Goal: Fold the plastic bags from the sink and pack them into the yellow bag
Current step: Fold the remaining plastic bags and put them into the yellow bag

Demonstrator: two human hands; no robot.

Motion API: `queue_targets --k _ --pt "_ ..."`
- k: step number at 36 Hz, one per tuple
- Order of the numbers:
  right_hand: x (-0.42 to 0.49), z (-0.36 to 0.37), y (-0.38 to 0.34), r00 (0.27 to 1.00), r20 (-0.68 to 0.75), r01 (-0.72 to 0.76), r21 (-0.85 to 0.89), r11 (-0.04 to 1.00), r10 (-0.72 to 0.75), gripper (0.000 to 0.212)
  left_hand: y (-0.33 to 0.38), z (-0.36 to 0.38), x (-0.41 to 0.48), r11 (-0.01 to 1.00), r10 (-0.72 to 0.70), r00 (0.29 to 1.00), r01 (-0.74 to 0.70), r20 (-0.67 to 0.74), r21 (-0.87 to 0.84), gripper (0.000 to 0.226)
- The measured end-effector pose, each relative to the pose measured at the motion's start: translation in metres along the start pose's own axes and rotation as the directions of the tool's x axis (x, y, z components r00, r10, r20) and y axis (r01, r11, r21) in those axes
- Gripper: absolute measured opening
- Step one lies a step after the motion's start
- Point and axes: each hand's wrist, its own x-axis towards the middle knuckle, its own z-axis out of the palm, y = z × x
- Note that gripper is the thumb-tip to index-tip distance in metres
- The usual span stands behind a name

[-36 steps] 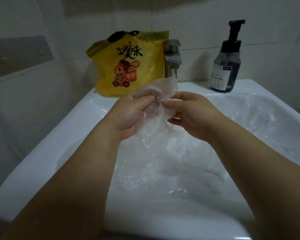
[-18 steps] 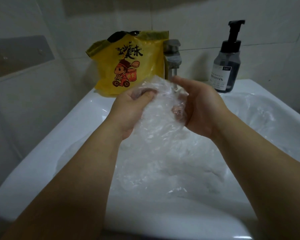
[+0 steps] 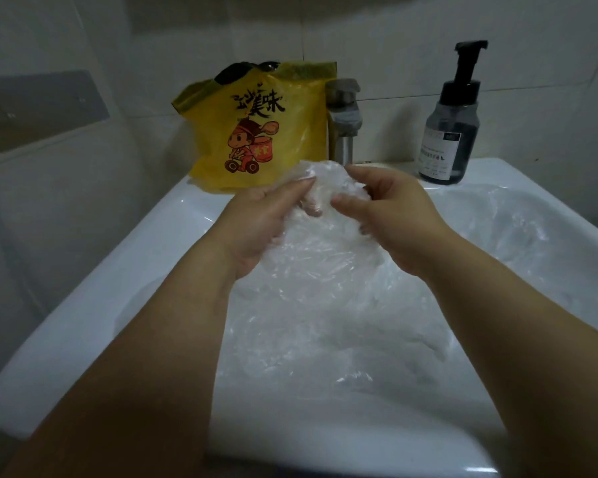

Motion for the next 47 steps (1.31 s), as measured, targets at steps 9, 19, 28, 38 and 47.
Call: queue_targets --k 9,19,28,38,47 --pt "-0.001 -0.001 -0.011 0.987 0.018 -0.157 0.357 0.921 0.162 0.014 0.0 -0.008 0.001 0.998 -0.067 0.992 0.068 0.11 -0.008 0.027" --pt "0.003 -0.008 -0.008 0.962 -0.166 -0.133 0.404 0.905 0.216 0.023 -0.003 -0.021 0.007 0.941 -0.19 0.972 0.221 0.14 -0.255 0.017" --pt "0.006 -0.011 -0.005 0.948 0.119 -0.317 0.461 0.829 0.296 0.034 0.001 -0.02 0.005 0.888 -0.153 0.988 0.138 0.002 -0.439 0.03" --pt "-0.004 -0.009 0.007 0.931 -0.339 -0.097 0.133 0.986 0.137 0.024 0.0 -0.016 -0.012 0.928 -0.341 0.937 0.324 -0.07 -0.184 0.073" --pt "-0.028 -0.019 -0.007 0.846 -0.23 -0.302 0.537 0.787 0.481 0.02 -0.003 -0.006 -0.024 0.932 -0.225 0.963 0.257 0.149 -0.256 0.031"
